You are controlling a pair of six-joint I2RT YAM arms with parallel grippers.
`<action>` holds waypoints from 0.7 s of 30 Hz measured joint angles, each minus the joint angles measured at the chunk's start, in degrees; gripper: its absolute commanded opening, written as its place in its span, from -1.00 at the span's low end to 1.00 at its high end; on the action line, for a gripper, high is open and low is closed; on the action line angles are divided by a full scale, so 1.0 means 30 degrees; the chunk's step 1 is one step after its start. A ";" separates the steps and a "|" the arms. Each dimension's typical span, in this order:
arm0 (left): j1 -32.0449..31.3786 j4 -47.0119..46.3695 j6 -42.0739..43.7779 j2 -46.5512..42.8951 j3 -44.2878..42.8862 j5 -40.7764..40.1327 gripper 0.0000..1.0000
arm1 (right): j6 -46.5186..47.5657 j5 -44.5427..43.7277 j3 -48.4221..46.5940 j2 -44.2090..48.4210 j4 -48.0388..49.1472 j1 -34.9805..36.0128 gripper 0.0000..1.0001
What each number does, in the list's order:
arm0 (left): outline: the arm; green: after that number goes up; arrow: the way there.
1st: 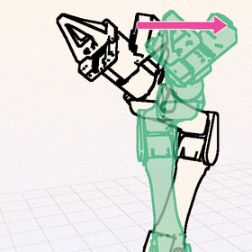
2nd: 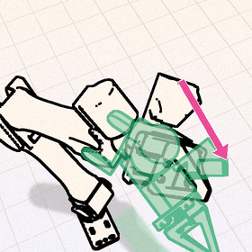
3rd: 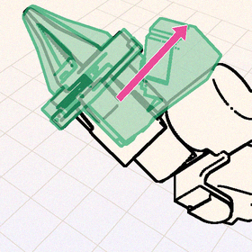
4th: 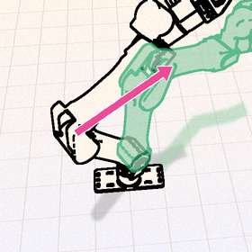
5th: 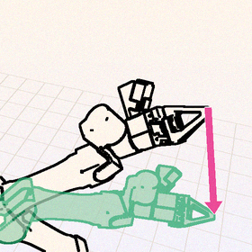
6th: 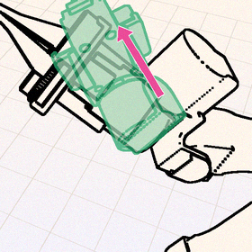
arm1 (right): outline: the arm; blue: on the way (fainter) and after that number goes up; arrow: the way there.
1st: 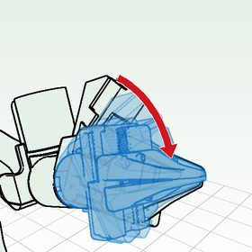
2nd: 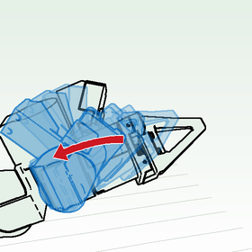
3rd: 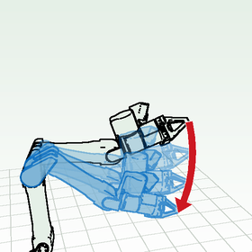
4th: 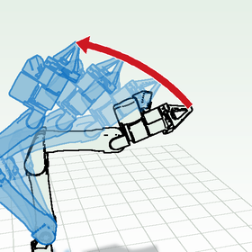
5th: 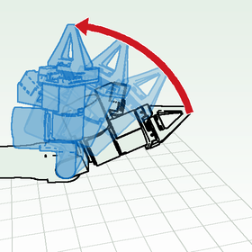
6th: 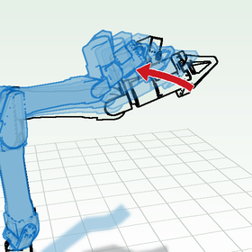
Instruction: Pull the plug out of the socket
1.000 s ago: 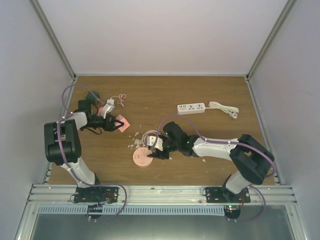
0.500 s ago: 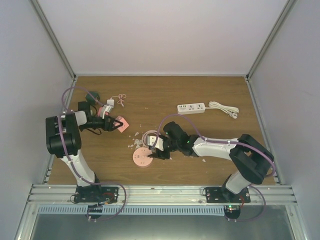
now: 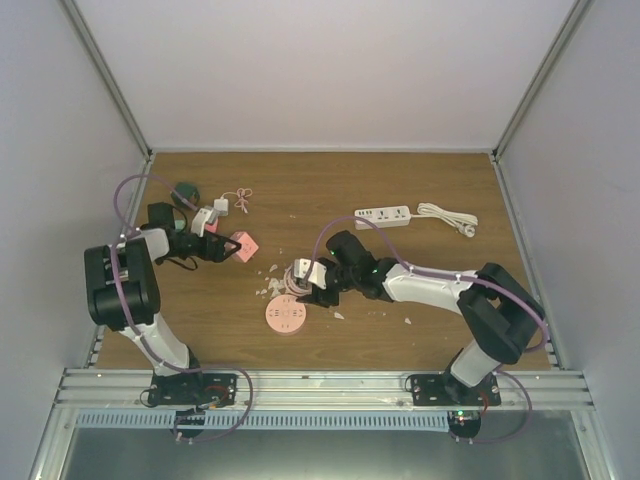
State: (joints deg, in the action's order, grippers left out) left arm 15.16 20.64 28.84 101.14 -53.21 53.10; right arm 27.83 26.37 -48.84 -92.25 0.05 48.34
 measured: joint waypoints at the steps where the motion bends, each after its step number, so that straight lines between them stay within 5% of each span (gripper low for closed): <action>1: 0.0000 -0.0248 -0.0262 -0.0284 0.0189 -0.0321 0.81 | 0.0015 -0.0044 -0.0175 -0.0058 -0.0124 -0.0066 0.21; 12: 0.0000 -0.1545 -0.1719 -0.1093 0.0685 -0.2841 0.49 | 0.0532 -0.0787 -0.1647 -0.0641 -0.1348 -0.0634 0.23; 21: 0.0000 -0.1537 -0.1814 -0.2543 0.1005 -0.3745 0.97 | 0.2040 -0.1931 -0.3745 -0.2382 -0.3045 -0.1559 0.23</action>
State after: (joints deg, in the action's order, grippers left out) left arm 15.16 16.03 23.40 93.51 -50.19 41.87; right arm 33.95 20.58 -60.07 -99.39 -9.08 43.66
